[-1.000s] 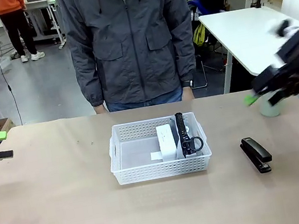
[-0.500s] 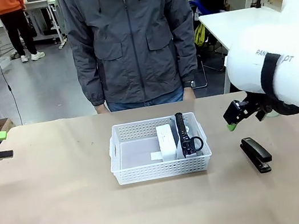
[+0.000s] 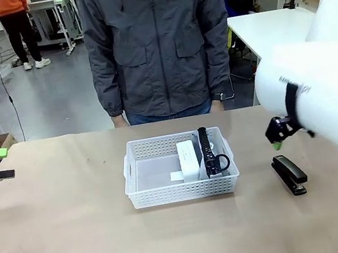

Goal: Efficiently arrange items inside the basket to fit them all.
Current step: Pick up the Stapler and place it inside the Organizing basket.

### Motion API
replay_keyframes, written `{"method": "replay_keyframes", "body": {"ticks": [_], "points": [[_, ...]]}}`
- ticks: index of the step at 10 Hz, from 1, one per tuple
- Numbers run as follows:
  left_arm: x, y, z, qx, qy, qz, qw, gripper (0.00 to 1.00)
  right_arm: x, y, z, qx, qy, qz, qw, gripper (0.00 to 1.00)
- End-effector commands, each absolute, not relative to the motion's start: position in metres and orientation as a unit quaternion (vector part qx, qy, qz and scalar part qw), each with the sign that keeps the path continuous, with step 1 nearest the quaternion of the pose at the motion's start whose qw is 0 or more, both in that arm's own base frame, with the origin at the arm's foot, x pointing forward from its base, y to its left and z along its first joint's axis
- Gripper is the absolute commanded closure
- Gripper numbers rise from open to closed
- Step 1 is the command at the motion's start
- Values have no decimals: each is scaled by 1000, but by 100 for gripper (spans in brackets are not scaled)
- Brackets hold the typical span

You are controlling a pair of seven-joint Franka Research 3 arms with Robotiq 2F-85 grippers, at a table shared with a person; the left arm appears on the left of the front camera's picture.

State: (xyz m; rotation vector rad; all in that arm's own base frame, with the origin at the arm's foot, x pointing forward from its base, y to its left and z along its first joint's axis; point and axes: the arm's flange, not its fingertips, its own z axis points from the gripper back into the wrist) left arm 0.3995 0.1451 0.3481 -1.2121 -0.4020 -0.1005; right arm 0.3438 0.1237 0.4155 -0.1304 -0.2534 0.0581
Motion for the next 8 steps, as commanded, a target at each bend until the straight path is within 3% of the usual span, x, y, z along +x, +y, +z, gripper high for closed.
{"method": "replay_keyframes", "body": {"ticks": [1, 5, 8], "points": [[398, 145, 351, -565, -183, -45, 804, 0, 353, 130, 412, -120, -105, -18, 987, 0], [398, 145, 351, -565, -183, -45, 804, 0, 350, 118, 404, -111, -118, -10, 987, 0], [398, 145, 351, -565, -183, -45, 804, 0, 359, 127, 366, -55, -51, 47, 996, 0]]}}
